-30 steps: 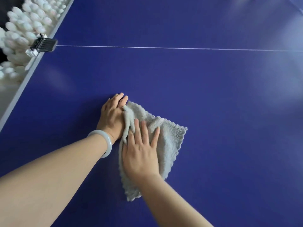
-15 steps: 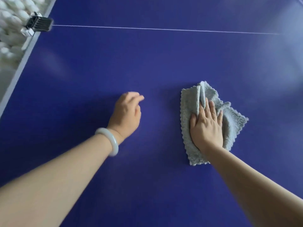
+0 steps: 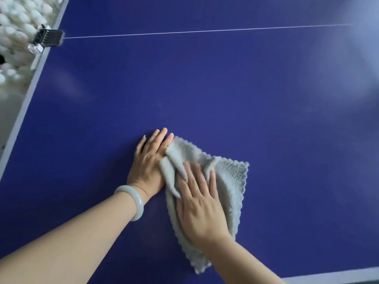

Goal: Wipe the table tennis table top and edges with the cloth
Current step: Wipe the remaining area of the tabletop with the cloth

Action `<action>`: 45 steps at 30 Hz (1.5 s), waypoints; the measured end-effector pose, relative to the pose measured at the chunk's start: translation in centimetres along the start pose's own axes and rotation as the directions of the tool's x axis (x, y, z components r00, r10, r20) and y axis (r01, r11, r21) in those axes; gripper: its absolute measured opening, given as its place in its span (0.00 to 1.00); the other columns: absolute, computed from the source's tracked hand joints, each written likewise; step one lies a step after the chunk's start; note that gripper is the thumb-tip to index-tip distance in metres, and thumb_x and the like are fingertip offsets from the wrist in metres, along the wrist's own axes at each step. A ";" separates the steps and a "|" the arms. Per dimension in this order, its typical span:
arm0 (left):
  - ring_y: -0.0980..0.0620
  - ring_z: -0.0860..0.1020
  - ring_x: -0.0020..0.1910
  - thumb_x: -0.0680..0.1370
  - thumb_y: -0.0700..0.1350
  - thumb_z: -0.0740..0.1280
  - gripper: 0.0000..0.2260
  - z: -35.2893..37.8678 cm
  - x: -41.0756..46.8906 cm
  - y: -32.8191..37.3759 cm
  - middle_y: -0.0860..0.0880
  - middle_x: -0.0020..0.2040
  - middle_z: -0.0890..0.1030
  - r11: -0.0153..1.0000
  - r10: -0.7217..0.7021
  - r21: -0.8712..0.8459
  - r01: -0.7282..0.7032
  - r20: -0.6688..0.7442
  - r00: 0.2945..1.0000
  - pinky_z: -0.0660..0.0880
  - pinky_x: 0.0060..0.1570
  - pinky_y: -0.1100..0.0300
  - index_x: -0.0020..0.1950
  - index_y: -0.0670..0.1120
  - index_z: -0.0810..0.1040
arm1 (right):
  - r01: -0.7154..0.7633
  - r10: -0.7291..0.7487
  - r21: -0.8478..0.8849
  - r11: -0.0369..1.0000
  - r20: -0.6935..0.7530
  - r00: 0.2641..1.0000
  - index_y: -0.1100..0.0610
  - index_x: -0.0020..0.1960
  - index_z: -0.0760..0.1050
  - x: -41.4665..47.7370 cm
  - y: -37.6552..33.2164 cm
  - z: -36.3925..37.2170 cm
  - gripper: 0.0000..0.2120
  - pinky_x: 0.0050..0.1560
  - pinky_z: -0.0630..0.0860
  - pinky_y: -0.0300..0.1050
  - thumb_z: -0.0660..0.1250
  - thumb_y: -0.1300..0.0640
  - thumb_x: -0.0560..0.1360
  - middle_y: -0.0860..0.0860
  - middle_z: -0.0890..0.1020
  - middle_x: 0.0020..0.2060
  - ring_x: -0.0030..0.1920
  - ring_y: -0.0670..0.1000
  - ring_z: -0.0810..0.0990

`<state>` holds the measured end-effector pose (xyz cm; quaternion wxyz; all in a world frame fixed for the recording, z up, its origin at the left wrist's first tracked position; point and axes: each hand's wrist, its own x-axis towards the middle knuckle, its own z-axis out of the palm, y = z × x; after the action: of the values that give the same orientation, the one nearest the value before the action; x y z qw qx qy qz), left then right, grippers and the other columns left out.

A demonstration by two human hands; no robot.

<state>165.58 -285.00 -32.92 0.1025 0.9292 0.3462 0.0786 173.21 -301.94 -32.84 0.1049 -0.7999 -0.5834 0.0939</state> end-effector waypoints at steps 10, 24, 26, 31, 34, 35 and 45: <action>0.47 0.59 0.78 0.83 0.43 0.53 0.22 0.2 0.0 0.4 0.46 0.79 0.62 0.999 -0.032 0.023 0.032 -0.005 0.999 0.53 0.77 0.46 0.78 0.45 0.63 | -0.589 0.584 -0.020 0.808 -0.110 0.804 0.60 0.80 0.57 1.6 12.9 -4.2 0.26 0.80 0.40 0.57 0.47 0.52 0.84 0.54 0.52 0.81 0.81 0.52 0.45; 0.46 0.58 0.78 0.83 0.41 0.54 0.22 0.2 -0.1 0.4 0.46 0.79 0.61 1.000 -0.027 0.003 0.027 -0.007 1.000 0.51 0.77 0.46 0.78 0.44 0.63 | -0.309 0.305 -0.046 0.950 -0.077 0.949 0.57 0.78 0.63 -7.7 15.7 -5.3 0.27 0.80 0.46 0.57 0.50 0.50 0.81 0.54 0.60 0.79 0.80 0.54 0.55; 0.46 0.58 0.78 0.83 0.41 0.55 0.22 0.2 0.0 0.5 0.46 0.79 0.61 1.000 -0.028 0.014 0.028 -0.010 1.000 0.51 0.77 0.46 0.78 0.44 0.63 | -0.621 0.614 -0.025 0.783 -0.124 0.780 0.59 0.79 0.60 -6.8 17.6 -6.0 0.27 0.80 0.45 0.57 0.49 0.50 0.82 0.55 0.58 0.80 0.81 0.54 0.51; 0.45 0.58 0.78 0.83 0.40 0.55 0.22 0.2 0.0 0.5 0.45 0.79 0.61 0.999 -0.027 0.023 0.027 -0.017 0.999 0.52 0.77 0.45 0.78 0.44 0.64 | -0.701 0.694 -0.021 0.713 -0.121 0.709 0.63 0.78 0.59 -2.9 8.7 -2.4 0.29 0.78 0.40 0.65 0.51 0.50 0.82 0.61 0.51 0.80 0.81 0.61 0.43; 0.45 0.58 0.78 0.83 0.39 0.55 0.22 0.2 0.1 0.5 0.45 0.79 0.61 0.999 -0.027 0.020 0.027 -0.007 1.000 0.51 0.77 0.45 0.78 0.43 0.63 | -0.366 0.363 -0.003 0.931 -0.114 0.925 0.61 0.77 0.63 -3.4 0.3 0.1 0.27 0.78 0.43 0.66 0.54 0.50 0.81 0.60 0.55 0.80 0.81 0.62 0.47; 0.45 0.58 0.78 0.83 0.39 0.56 0.22 0.2 0.1 0.6 0.45 0.79 0.61 0.999 -0.032 0.021 0.032 -0.004 0.999 0.51 0.77 0.45 0.78 0.43 0.63 | -0.253 0.253 0.012 0.967 -0.088 0.963 0.59 0.76 0.65 -4.0 -0.7 0.3 0.25 0.78 0.44 0.65 0.54 0.50 0.82 0.58 0.56 0.80 0.81 0.61 0.48; 0.44 0.58 0.78 0.83 0.40 0.54 0.22 0.3 0.3 0.7 0.44 0.79 0.61 0.999 -0.005 0.035 0.006 -0.012 1.000 0.51 0.77 0.45 0.78 0.42 0.63 | -0.639 0.636 -0.004 0.769 -0.103 0.765 0.57 0.80 0.58 -8.2 18.9 -6.1 0.27 0.80 0.43 0.58 0.49 0.49 0.83 0.53 0.54 0.81 0.81 0.52 0.47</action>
<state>166.29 -285.34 -33.01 0.0845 0.9294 0.3507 0.0777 189.64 -315.68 -32.04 0.0790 -0.9558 -0.2734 0.0742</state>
